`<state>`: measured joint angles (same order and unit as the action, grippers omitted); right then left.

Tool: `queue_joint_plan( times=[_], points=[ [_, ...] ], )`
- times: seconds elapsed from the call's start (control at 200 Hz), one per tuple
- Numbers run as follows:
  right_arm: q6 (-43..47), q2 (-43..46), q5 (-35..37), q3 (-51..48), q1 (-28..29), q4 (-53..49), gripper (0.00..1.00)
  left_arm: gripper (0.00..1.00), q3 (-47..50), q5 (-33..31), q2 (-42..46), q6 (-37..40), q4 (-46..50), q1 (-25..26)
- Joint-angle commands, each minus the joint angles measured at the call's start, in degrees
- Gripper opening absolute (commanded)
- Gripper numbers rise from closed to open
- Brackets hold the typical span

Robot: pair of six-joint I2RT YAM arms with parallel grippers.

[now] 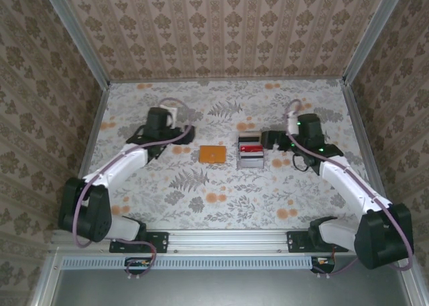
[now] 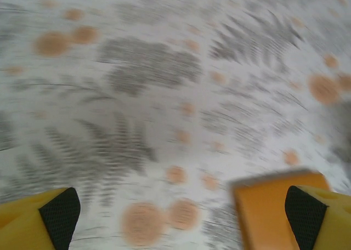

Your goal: Put the credit cards into the card holder

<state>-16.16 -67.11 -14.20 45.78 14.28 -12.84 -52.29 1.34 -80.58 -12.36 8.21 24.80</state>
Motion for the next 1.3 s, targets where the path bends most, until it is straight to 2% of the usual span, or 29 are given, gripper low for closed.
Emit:
queue_joint_plan(
  times=[0.0, 0.09, 0.175, 0.275, 0.395, 0.495, 0.595, 0.83, 1.05, 1.29],
  points=[
    [2.4, 0.2, -0.1, 6.5, 9.2, -11.2, 0.99, 1.0, -3.0, -4.5, -4.4, 0.4, 8.6, 3.3],
    [1.0, -3.1, -0.1, 9.6, 13.6, -11.4, 0.94, 1.0, -2.7, -3.0, -5.7, -3.7, 7.0, 2.2],
    [-0.9, -7.6, -2.5, 12.8, 17.3, -11.4, 0.86, 1.0, -0.7, 3.4, -5.3, -7.7, 2.4, -1.9],
    [-2.7, -14.9, 2.5, 17.2, 23.7, -12.4, 0.83, 1.0, -0.2, 10.0, -4.6, -11.4, 1.4, -6.1],
    [-6.3, -23.6, 5.1, 22.6, 27.2, -13.8, 0.72, 1.0, 1.2, 11.4, -1.5, -12.8, 2.9, -9.0],
    [-8.7, -29.5, 8.4, 26.7, 29.5, -15.2, 0.7, 1.0, 1.4, 11.6, 0.8, -12.5, 5.6, -10.7],
    [-9.0, -35.8, 13.1, 33.9, 31.7, -21.5, 0.68, 1.0, 2.1, 12.7, 2.6, -13.0, 7.4, -12.4],
    [-9.5, -47.8, 17.0, 46.0, 32.4, -29.3, 0.6, 1.0, 1.8, 15.1, 3.5, -11.9, 9.3, -13.4],
    [-9.8, -53.3, 23.1, 52.3, 32.4, -35.7, 0.57, 1.0, 0.7, 16.3, 3.0, -9.5, 10.5, -13.4],
    [-9.8, -59.5, 22.3, 59.9, 32.4, -39.0, 0.53, 1.0, 0.3, 18.6, 1.0, -9.2, 9.0, -13.4]
  ],
)
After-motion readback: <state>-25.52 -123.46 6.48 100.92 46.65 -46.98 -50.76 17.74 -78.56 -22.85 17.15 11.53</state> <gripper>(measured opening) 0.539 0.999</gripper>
